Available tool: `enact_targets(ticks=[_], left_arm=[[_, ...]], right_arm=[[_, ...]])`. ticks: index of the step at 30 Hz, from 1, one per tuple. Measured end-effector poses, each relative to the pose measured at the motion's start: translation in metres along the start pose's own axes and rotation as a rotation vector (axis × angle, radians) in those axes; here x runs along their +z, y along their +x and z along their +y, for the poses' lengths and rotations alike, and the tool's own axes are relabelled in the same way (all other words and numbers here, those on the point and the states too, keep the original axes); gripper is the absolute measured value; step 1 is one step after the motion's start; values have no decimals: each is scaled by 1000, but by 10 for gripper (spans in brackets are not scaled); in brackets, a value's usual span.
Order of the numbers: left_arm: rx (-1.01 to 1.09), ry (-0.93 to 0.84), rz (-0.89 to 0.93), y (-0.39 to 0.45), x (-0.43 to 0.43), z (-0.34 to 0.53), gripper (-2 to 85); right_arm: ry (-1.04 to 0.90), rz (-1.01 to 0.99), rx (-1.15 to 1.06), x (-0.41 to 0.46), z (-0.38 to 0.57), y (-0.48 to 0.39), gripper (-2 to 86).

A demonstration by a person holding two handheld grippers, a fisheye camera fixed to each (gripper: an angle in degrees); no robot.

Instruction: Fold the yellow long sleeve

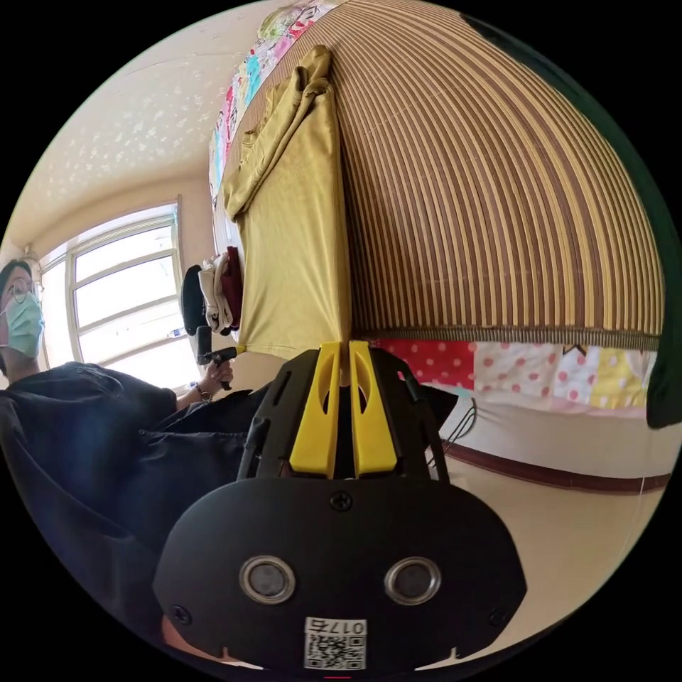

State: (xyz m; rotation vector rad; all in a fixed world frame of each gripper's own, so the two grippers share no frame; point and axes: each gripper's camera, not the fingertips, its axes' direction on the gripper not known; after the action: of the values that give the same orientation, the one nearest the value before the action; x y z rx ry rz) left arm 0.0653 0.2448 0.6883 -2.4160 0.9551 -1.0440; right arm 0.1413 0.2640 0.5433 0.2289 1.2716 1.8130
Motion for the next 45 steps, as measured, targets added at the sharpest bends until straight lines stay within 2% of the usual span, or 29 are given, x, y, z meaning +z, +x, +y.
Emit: enact_targets(ticks=[3,4,6,8,11,17,22,26,29,33,36,37,39,41,45], left_arm=[[-51,19,193,-2,-9,33,41],[-61,44,251,-3,-12,39,41],[-101,236,467,-9,-31,52,41],[-103,395,583,-13,-45,50,41],[-54,588,736,-19,-57,16,42],[118,790,819,-10,-83,-100,42],[127,882,797,-5,-96,-193,42],[54,872,718,-4,-89,-267,45],[-60,841,498,-4,-84,-299,63],[-29,889,275,19,-87,-295,92],[43,888,36,55,-93,-289,107],[63,873,-11,61,-92,-291,107],[103,765,-162,80,-82,-313,108],[119,698,-235,88,-70,-335,109],[115,583,-403,93,-40,-381,86]], right_arm=[[20,-115,94,-15,42,16,28],[76,-208,124,-23,57,20,28],[205,-349,141,-37,73,21,27],[393,-539,114,-48,74,19,27],[526,-694,71,-41,41,18,28],[733,-880,37,-21,-62,9,28],[814,-884,103,-3,-141,6,30],[857,-799,196,12,-199,11,39],[825,-712,279,27,-230,15,59],[896,-657,171,19,-236,-6,74],[822,-394,62,10,-244,-44,80],[764,-251,10,12,-252,-64,83],[672,-11,-69,24,-267,-96,89],[577,253,-178,49,-290,-136,100],[462,528,-306,97,-330,-176,100]])
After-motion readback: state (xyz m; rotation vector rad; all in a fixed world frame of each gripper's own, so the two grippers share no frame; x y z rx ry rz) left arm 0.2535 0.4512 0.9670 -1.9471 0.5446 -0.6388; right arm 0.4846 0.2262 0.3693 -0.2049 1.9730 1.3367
